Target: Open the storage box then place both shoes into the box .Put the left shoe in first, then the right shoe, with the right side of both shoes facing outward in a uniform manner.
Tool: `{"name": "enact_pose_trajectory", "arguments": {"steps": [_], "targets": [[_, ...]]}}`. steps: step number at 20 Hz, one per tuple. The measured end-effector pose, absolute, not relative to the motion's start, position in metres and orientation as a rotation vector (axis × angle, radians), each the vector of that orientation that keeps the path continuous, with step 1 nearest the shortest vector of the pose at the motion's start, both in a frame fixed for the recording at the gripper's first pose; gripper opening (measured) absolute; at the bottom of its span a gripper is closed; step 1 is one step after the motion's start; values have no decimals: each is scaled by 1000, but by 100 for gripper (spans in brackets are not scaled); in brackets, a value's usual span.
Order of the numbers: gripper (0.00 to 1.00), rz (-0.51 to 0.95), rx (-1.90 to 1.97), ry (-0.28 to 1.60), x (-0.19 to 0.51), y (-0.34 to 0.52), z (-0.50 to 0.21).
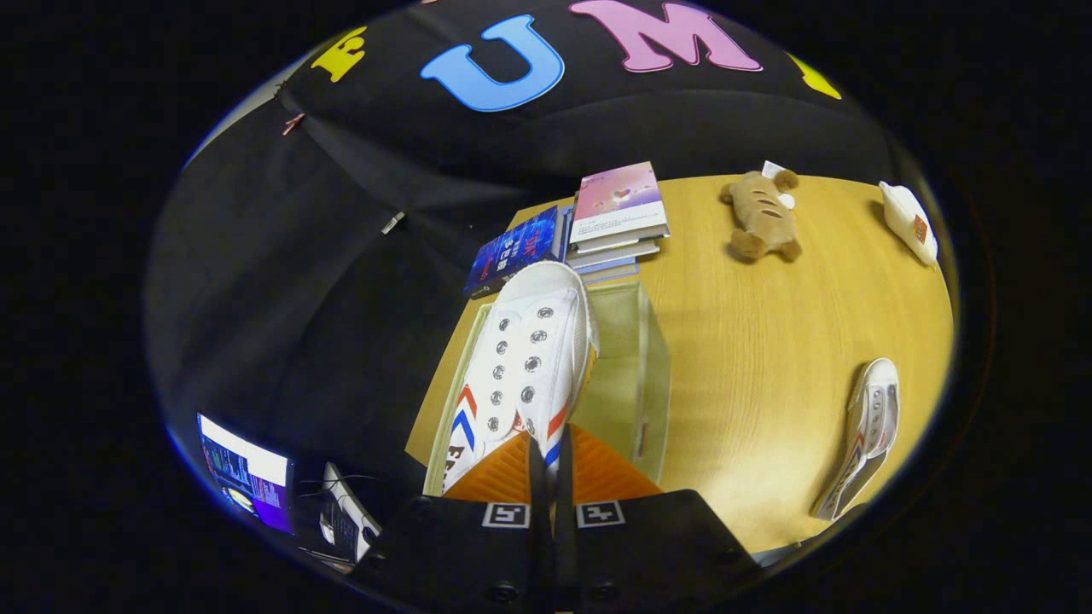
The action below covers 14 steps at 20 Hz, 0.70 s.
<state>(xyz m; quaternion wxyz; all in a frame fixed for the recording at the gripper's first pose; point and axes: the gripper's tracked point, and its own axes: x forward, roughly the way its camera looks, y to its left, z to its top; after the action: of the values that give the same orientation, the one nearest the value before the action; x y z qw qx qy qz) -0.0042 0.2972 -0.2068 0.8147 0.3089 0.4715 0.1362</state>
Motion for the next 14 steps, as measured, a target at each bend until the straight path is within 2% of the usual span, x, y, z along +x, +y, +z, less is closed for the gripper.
{"name": "enact_pose_trajectory", "arguments": {"steps": [11, 12, 14], "targets": [[5, 282, 654, 1093, 5, 354, -250], [9, 311, 684, 1092, 4, 363, -246], [45, 360, 719, 1099, 4, 373, -246]]}}
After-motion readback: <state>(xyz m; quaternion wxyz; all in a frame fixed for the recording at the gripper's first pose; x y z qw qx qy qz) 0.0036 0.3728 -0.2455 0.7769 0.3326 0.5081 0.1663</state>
